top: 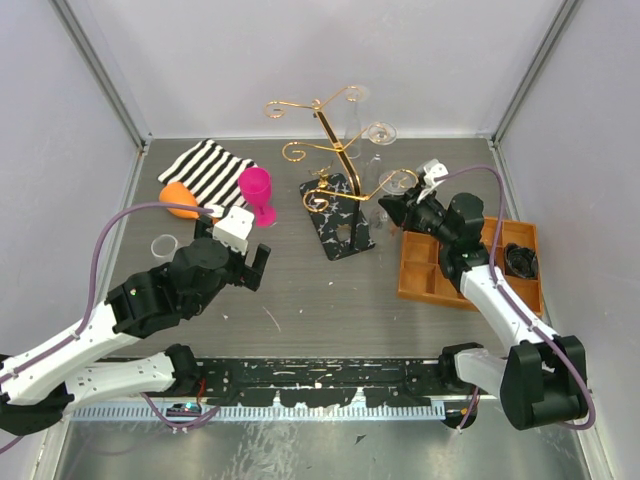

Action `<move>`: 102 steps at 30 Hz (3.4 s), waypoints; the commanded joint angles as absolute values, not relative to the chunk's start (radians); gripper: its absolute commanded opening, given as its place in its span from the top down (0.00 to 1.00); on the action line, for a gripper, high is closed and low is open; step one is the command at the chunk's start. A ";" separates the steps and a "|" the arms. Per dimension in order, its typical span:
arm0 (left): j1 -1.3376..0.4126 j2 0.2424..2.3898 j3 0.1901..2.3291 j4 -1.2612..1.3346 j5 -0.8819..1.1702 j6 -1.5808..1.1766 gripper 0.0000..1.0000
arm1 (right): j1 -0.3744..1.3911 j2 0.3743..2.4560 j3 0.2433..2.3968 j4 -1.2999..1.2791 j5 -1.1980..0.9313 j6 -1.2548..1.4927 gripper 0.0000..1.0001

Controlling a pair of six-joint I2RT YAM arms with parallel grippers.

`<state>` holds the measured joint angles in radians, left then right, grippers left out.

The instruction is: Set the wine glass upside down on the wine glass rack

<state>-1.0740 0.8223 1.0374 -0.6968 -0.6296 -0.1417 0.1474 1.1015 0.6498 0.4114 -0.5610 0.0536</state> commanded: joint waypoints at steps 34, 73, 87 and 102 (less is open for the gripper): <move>-1.070 0.798 1.023 -0.661 -0.636 -0.132 0.02 | 0.141 0.993 0.634 0.524 -0.518 0.081 0.99; -1.070 1.261 1.550 -0.256 -0.111 -0.576 0.02 | 0.183 0.479 0.485 0.479 -0.687 0.059 0.99; -1.071 1.426 1.544 -0.129 -0.037 -0.698 0.07 | 0.184 0.537 0.495 0.579 -0.742 0.033 0.99; -1.071 1.480 1.555 -0.107 0.002 -0.718 0.25 | 0.186 0.537 0.496 0.613 -0.772 0.044 0.99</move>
